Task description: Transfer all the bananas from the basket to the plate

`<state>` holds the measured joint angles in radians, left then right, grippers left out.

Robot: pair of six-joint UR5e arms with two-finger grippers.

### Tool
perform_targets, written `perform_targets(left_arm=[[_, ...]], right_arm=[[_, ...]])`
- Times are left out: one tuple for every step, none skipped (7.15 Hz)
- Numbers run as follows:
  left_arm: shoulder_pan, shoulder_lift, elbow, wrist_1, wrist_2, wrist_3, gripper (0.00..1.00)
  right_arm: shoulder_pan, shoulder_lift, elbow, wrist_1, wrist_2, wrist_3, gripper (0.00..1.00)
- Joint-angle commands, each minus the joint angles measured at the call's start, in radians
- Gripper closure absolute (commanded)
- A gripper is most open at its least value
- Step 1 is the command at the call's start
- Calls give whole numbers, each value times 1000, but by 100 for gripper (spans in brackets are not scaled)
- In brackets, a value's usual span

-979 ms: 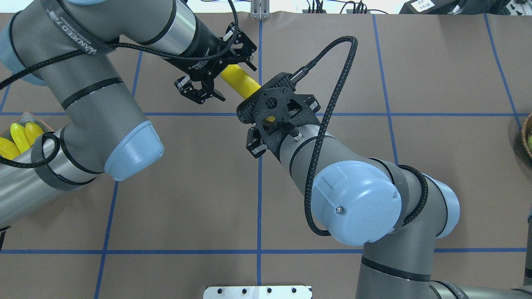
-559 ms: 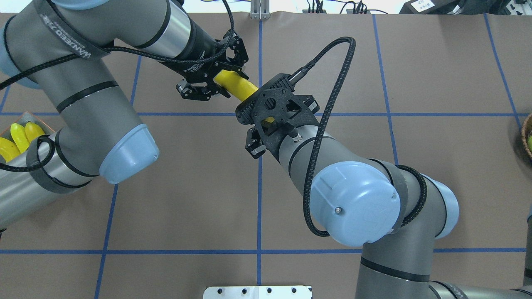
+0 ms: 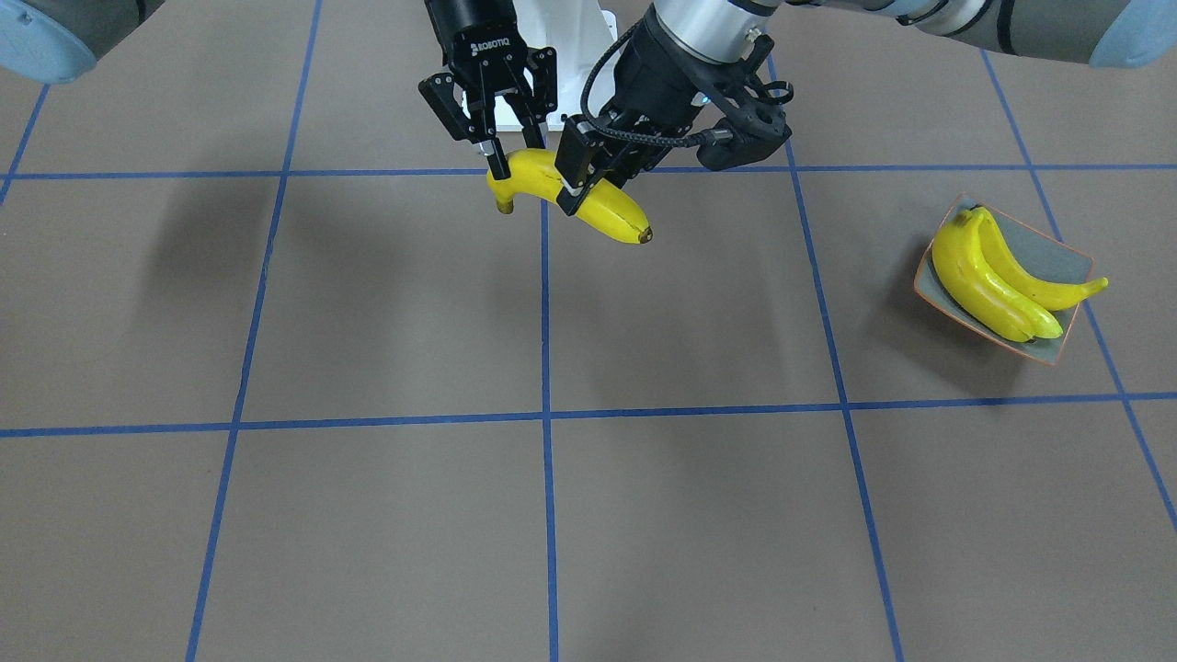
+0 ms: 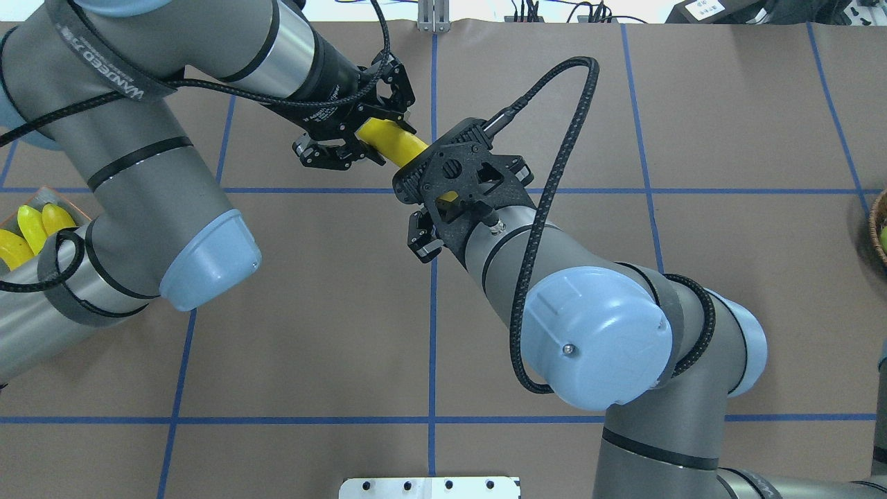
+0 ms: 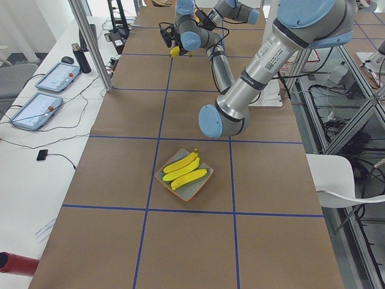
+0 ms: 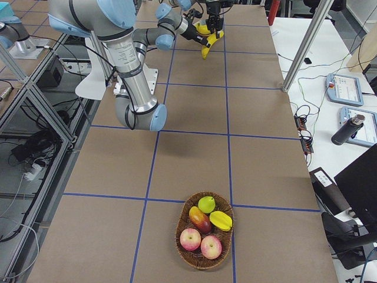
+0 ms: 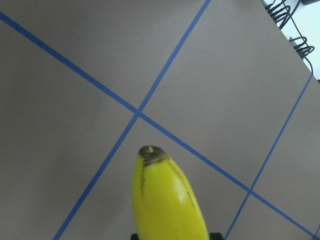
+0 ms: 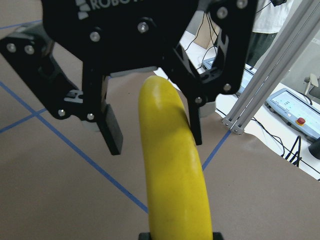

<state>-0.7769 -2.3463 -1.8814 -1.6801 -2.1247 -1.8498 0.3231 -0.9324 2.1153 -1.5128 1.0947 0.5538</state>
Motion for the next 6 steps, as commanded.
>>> perform_targets(left_arm=[[-1,1,-4,0,0,-3,100],[-1,1,-4,2,0,-2,100],[-2,1,-4,2,0,0,100],[-4,2,-4,2,2,1,100],[-4,2,-5,2,3,3,100],[-5,18,-19,2,3,6,100]], right_arm=[[1,0,3,0,8,14,1],[4,0,6,-4,13,15,1],[14,-3,6,-7,27,23,1],[60,-5,6,-6,87,34,1],[144,-9,5,-4,219,44,1],[243,-16,-1,-10,340,48,1]])
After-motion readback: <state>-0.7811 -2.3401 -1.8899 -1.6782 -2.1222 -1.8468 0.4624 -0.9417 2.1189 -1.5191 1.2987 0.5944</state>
